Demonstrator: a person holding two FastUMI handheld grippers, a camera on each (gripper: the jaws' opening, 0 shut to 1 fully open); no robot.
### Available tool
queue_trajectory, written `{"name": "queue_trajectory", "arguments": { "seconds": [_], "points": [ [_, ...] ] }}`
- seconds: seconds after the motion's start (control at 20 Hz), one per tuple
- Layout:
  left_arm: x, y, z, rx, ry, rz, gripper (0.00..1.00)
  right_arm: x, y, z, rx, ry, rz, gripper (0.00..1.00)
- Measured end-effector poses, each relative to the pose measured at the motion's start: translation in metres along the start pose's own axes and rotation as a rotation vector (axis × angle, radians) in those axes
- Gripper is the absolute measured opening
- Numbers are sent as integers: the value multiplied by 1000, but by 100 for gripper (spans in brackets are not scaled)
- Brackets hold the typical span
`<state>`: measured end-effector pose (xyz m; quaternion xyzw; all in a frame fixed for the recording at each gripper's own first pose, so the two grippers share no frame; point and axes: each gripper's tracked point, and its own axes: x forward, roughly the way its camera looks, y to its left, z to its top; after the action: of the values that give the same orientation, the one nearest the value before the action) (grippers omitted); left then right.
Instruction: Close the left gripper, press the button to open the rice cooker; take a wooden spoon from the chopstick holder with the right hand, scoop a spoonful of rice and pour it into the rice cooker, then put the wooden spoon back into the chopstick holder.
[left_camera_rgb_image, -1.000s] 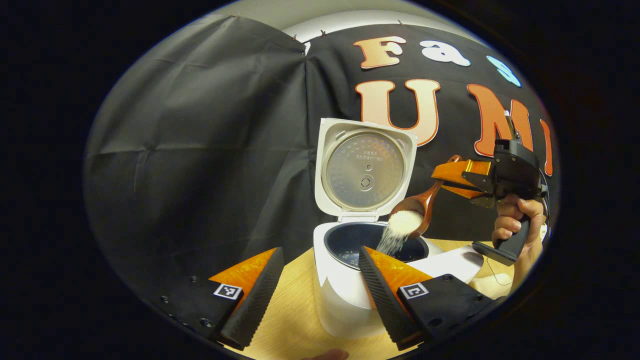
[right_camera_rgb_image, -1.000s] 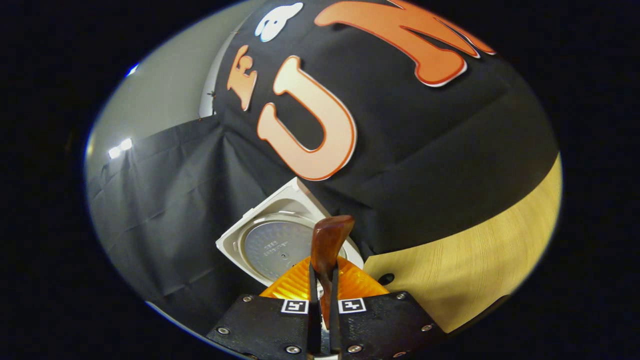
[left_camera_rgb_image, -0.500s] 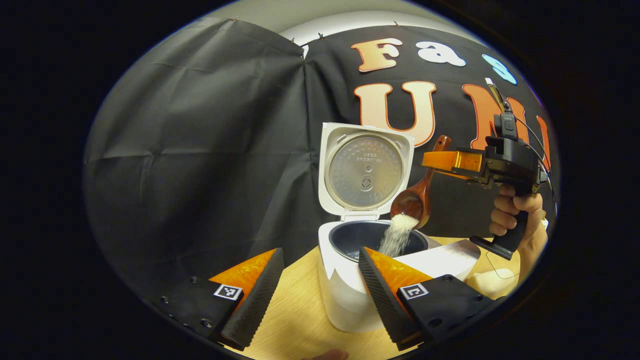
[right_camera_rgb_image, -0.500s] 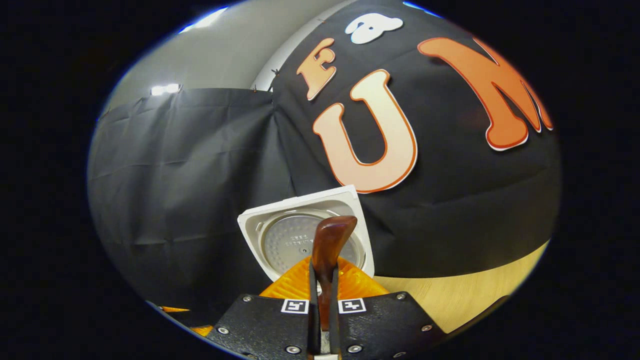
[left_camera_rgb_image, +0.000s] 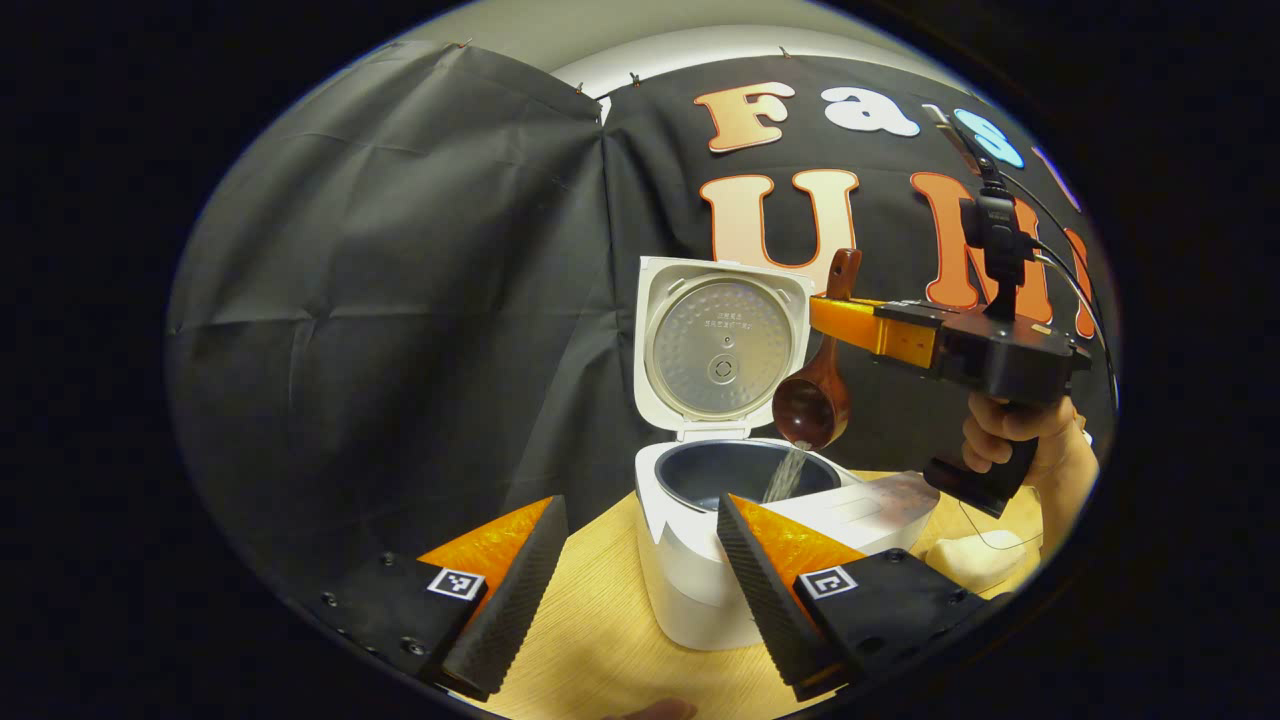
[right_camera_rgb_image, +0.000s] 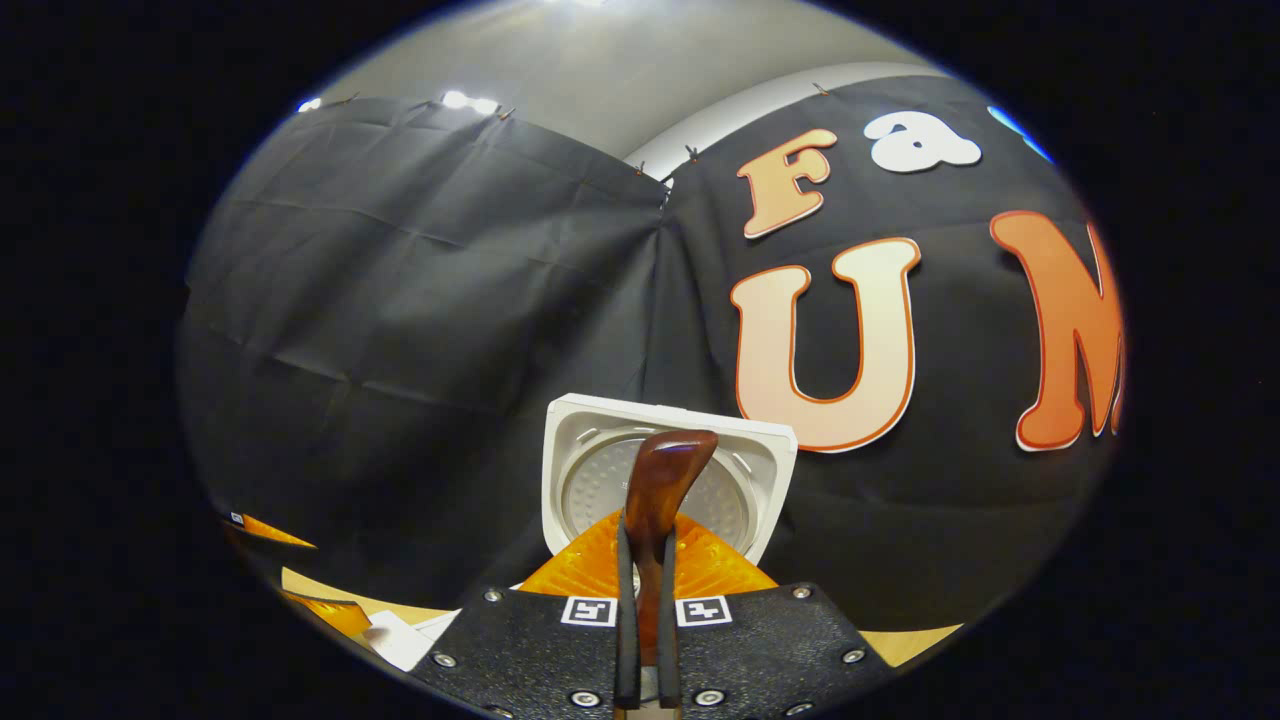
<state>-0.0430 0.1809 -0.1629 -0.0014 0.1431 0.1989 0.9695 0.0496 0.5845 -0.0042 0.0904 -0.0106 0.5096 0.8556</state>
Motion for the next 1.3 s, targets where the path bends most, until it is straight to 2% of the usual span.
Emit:
{"name": "queue_trajectory", "arguments": {
  "seconds": [0.2, 0.25, 0.3, 0.45, 0.55, 0.8, 1.0, 1.3],
  "points": [
    [-6, -3, 7, -7, -24, 1, 98, -15, -24, 13, 140, -13, -64, 7],
    [-8, -4, 8, -12, -25, 1, 98, -20, -36, 15, 203, -19, -97, 3],
    [-9, -5, 10, -14, -27, -2, 97, -24, -50, 15, 275, -13, -132, 7],
    [-11, -16, 9, -9, -28, -14, 98, -36, -86, 3, 506, 11, -179, 7],
    [-8, -26, 9, -10, -17, -26, 98, -55, -112, -4, 619, 25, -228, 7],
    [-13, -60, 15, 1, -26, -86, 98, -127, -181, -16, 791, 55, -342, 7],
    [-17, -91, 21, 13, -32, -134, 97, -206, -236, -11, 846, 30, -487, 7],
    [-20, -135, 20, 33, -29, -195, 98, -313, -292, -6, 798, -13, -668, 7]
  ]
}}
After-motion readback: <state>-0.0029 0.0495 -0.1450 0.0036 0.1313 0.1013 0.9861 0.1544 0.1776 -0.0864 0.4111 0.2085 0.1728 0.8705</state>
